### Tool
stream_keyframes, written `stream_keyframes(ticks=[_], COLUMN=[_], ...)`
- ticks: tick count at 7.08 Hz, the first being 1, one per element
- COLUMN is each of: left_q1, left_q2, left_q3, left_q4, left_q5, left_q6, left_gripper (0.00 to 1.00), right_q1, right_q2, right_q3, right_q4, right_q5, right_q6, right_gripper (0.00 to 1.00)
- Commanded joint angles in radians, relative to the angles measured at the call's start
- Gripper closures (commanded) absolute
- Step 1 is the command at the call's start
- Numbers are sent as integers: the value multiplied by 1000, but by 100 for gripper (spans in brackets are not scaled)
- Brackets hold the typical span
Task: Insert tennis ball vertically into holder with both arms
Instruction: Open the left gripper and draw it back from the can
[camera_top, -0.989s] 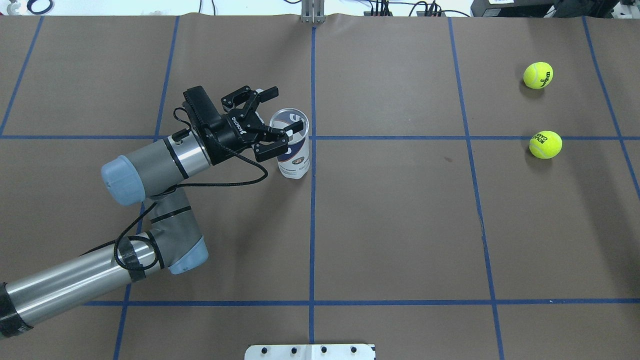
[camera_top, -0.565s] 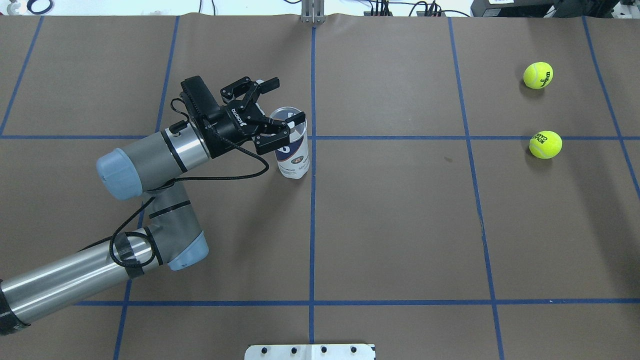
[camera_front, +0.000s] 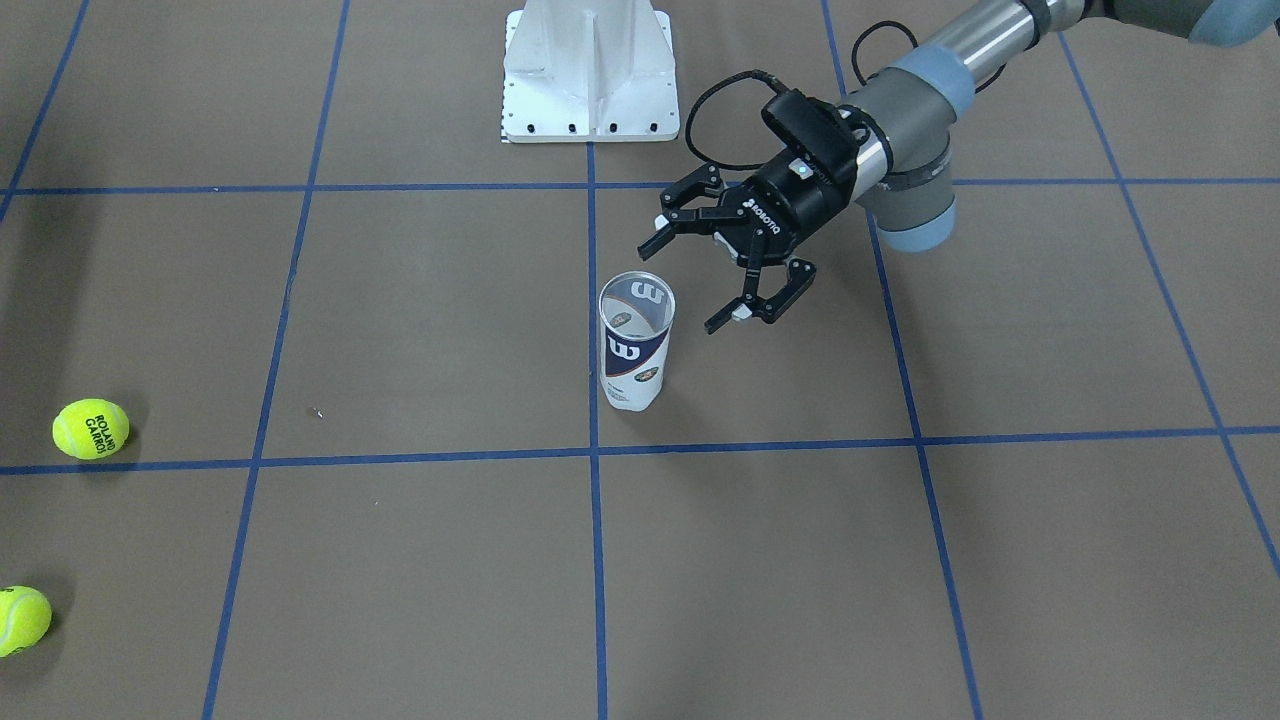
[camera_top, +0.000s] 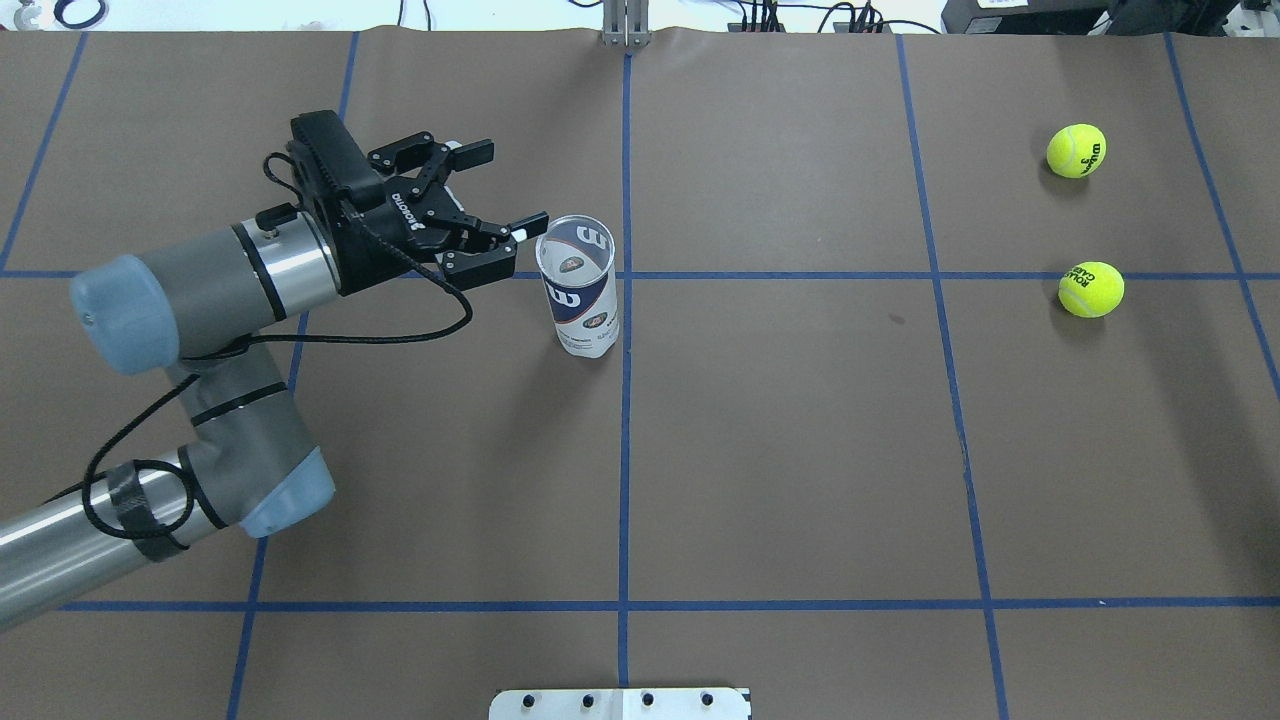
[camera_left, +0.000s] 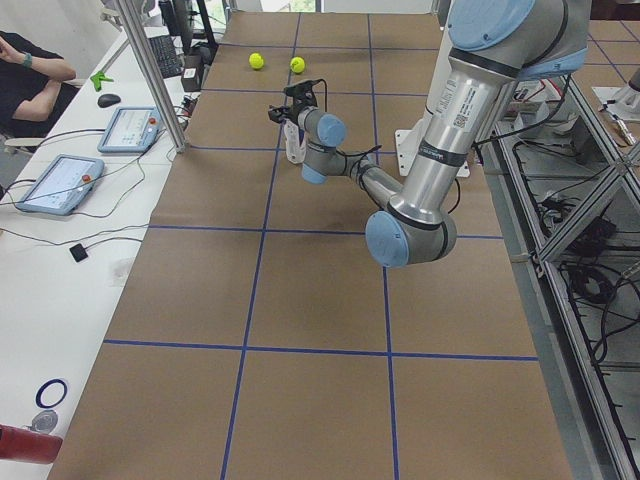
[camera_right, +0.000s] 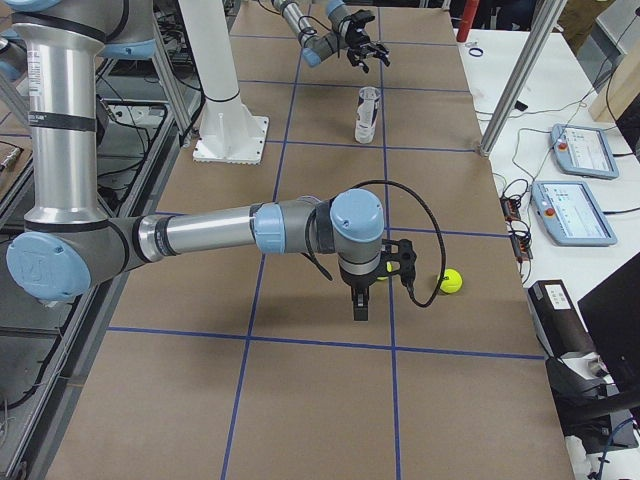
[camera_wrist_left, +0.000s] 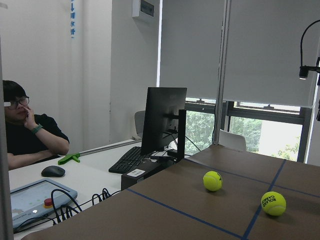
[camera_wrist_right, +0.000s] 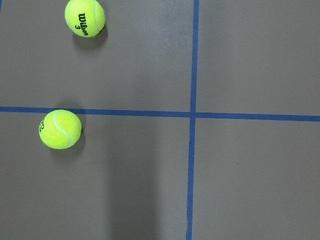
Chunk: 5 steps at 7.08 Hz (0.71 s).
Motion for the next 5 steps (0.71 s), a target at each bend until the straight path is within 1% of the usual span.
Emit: stream_keyframes(ticks=[1, 2, 4, 5], left_q1=[-49, -47, -34, -24], left_q2=[75, 106, 133, 132], left_q3=[-29, -27, -3, 18], left_q4=[86, 118, 140, 140], left_q5=[-159, -179, -178, -178], left_q6=[-1, -4, -16, -28], left_gripper=[1, 1, 1, 1], right_q1=[0, 0, 0, 0], right_q2=[-36, -50, -99, -99], right_q3=[4, -14, -40, -40], right_q4=[11, 90, 240, 244], right_q5=[2, 2, 10, 8], right_q6=[-6, -6, 5, 5], right_gripper=[1, 1, 1, 1])
